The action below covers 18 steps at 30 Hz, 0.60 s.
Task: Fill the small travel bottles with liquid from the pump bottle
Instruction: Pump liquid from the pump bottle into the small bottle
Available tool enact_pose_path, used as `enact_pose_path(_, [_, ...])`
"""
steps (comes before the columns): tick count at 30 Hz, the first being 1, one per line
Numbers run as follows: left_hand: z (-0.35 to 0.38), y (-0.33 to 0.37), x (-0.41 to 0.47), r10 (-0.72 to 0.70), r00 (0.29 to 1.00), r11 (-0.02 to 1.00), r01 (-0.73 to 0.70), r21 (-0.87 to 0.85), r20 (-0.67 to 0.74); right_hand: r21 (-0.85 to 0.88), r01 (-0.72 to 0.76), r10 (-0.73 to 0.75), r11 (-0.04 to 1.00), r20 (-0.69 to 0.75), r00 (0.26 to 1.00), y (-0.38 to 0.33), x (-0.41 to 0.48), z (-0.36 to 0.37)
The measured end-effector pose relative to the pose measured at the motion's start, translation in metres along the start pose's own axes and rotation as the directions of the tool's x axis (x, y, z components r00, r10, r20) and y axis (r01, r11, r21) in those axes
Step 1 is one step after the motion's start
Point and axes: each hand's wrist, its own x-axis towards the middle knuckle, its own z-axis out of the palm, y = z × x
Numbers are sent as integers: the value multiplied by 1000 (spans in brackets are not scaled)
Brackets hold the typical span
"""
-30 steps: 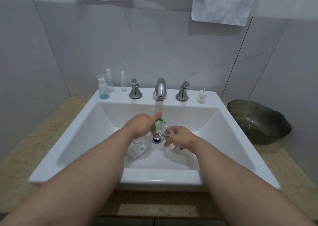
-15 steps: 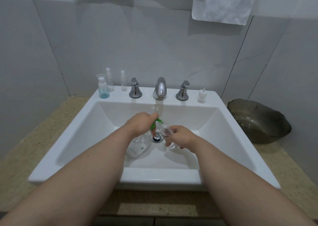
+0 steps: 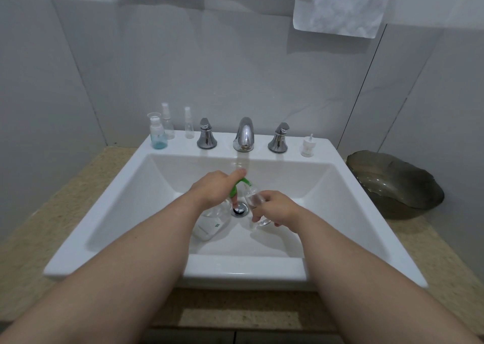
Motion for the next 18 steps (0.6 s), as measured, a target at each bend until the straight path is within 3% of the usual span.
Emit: enact_pose_path(18, [-1,1,-3,6,1000,1000,-5,8,-23,29,17,-17,999,2,1000,-1,-4,2])
